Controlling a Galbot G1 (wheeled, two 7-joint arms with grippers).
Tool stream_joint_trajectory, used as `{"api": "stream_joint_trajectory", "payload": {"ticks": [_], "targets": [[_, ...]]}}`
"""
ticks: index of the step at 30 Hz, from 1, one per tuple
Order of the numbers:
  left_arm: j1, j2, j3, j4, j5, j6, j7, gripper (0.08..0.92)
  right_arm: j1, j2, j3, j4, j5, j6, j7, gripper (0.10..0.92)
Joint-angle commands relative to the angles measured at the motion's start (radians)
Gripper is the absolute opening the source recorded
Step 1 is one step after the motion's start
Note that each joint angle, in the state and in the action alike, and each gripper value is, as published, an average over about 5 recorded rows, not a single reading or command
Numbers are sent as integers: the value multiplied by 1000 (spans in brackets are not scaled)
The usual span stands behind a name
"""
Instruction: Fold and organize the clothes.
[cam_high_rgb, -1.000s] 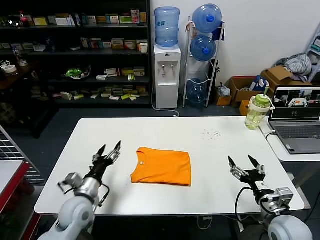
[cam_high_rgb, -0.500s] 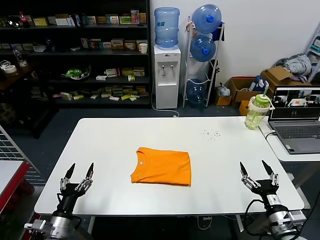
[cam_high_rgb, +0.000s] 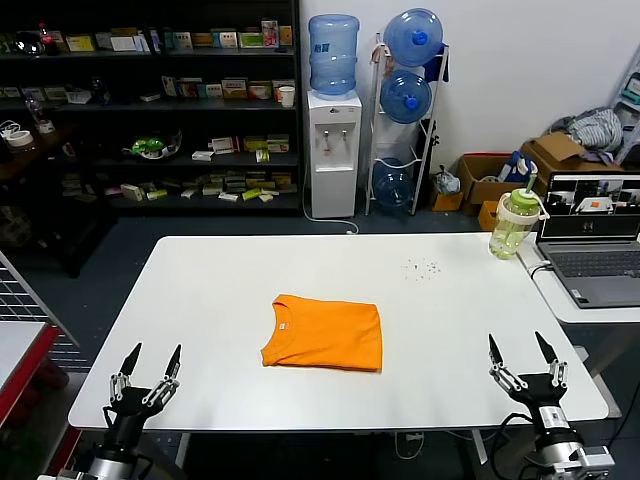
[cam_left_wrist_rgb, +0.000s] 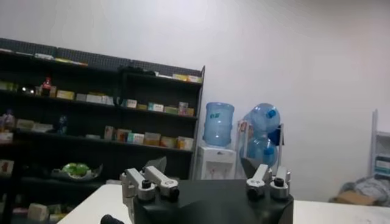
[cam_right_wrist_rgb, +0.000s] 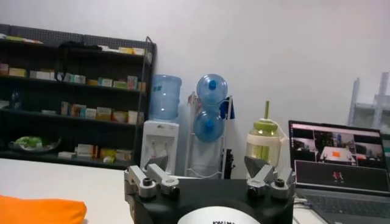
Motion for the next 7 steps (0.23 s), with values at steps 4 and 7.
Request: {"api": "stream_joint_trajectory", "payload": {"ticks": [4, 7], "targets": [[28, -56, -28, -11, 113, -34, 19, 823, -7, 56, 13, 4, -52, 33, -17, 823], [27, -62, -27, -11, 113, -34, 21, 823, -6, 60, 10, 5, -57, 33, -17, 823]]}}
